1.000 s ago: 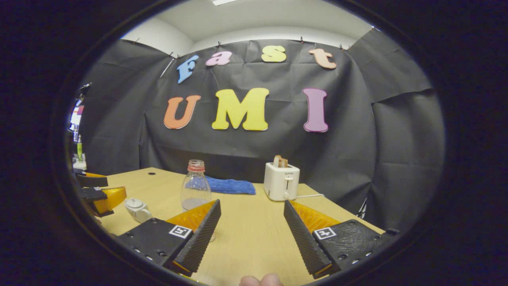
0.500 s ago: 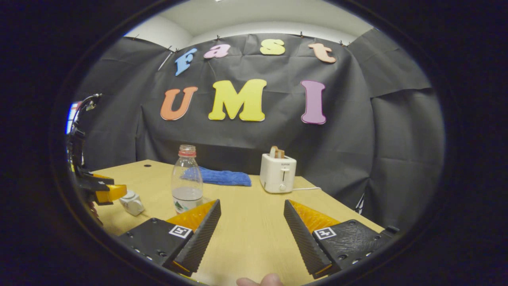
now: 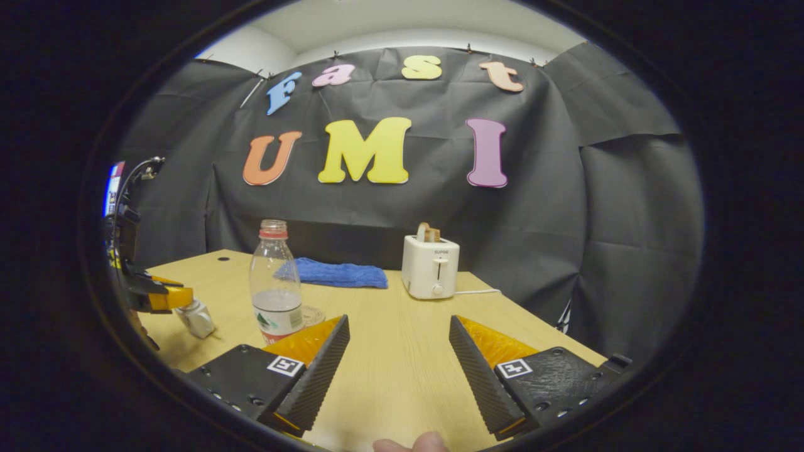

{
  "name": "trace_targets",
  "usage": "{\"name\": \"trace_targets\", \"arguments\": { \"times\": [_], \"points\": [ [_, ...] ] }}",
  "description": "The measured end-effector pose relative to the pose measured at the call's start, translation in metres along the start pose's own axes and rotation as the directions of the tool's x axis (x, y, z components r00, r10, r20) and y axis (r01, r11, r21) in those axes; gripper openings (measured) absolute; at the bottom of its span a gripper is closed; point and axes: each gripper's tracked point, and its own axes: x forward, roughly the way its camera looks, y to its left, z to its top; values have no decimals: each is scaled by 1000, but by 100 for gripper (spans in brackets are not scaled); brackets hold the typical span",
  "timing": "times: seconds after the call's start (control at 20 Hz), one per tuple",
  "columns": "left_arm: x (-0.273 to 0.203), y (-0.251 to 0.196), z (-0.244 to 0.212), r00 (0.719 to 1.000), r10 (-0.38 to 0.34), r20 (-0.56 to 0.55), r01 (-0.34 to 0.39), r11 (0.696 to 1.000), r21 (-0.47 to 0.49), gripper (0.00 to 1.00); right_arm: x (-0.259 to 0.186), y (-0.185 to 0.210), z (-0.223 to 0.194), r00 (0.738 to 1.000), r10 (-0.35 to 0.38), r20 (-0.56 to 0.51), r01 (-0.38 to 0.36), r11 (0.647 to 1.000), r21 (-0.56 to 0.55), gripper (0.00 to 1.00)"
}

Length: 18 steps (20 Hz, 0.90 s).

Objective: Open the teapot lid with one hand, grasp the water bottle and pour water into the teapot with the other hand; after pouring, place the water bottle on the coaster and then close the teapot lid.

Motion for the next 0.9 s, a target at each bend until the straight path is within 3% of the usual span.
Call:
{"name": "trace_targets", "arguments": {
  "times": [0.3,0.85,0.9],
  "points": [
    [0,-2,2,1000,-2,4,2,1000,13,7,0,29,-3,994,109,-8,-109,993,38,95],
    [-24,8,26,996,-16,92,18,999,-26,3,12,106,-27,941,328,-81,-319,942,105,99],
    [-28,10,28,995,-14,101,18,999,-37,3,16,111,-28,936,340,-87,-328,936,124,94]
  ]
}}
